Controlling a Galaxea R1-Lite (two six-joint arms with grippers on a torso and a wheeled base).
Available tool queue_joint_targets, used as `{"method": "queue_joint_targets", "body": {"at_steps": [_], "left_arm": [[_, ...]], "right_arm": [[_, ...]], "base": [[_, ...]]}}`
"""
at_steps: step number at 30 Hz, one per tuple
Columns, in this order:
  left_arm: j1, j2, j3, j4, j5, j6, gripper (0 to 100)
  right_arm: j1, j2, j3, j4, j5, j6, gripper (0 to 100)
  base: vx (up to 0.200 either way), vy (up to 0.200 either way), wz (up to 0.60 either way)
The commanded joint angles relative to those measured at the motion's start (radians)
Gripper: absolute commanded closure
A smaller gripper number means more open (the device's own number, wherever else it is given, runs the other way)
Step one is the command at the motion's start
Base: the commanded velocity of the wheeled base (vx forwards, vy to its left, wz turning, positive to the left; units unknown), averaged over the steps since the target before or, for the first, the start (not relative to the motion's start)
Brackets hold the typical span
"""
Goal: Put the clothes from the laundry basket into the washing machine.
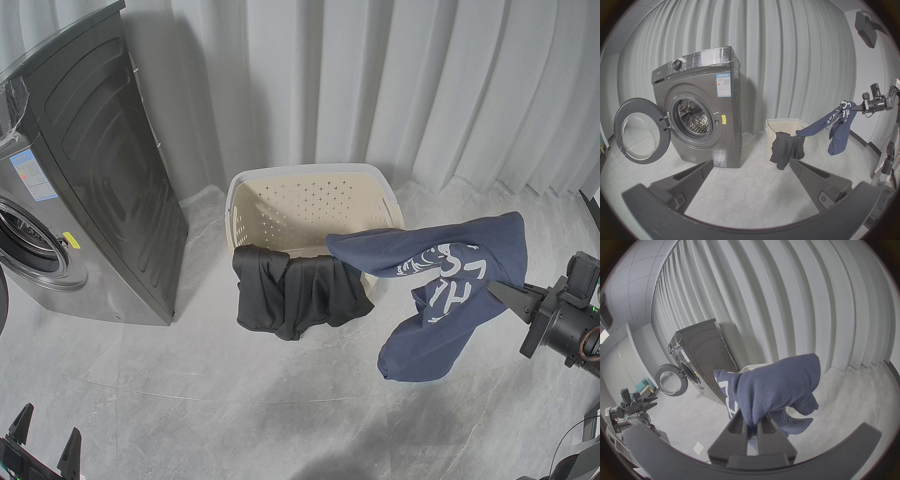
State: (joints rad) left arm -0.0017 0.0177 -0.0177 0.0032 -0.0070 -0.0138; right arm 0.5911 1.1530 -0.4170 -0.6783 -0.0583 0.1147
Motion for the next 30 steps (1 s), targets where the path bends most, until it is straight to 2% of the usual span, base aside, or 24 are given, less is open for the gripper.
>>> {"method": "queue_joint_targets", "body": {"at_steps": [1, 5, 10, 30], "left_arm": [[0.000, -0.013, 0.016, 0.000, -0.001, 0.000, 0], [0.000, -0.013, 0.016, 0.000, -0.001, 0.000, 0], [0.000, -0.013, 0.016, 0.000, 0.001, 0.002, 0], [0.000, -0.013, 0.016, 0.000, 0.001, 0.000, 0]], "right_arm": [[0.003, 0.005, 0.003, -0.001, 0.002, -0.001, 100], [0.026, 0.025, 0.015, -0.001, 0.003, 0.002, 100], [0.027, 0.030, 0.040, -0.003, 0.005, 0.002, 100], [0.027, 0.034, 0.040, -0.007, 0.006, 0.000, 100]], "base": [[0.000, 0.200, 0.00], [0.000, 0.200, 0.00], [0.000, 0.200, 0.00], [0.000, 0.200, 0.00]]}}
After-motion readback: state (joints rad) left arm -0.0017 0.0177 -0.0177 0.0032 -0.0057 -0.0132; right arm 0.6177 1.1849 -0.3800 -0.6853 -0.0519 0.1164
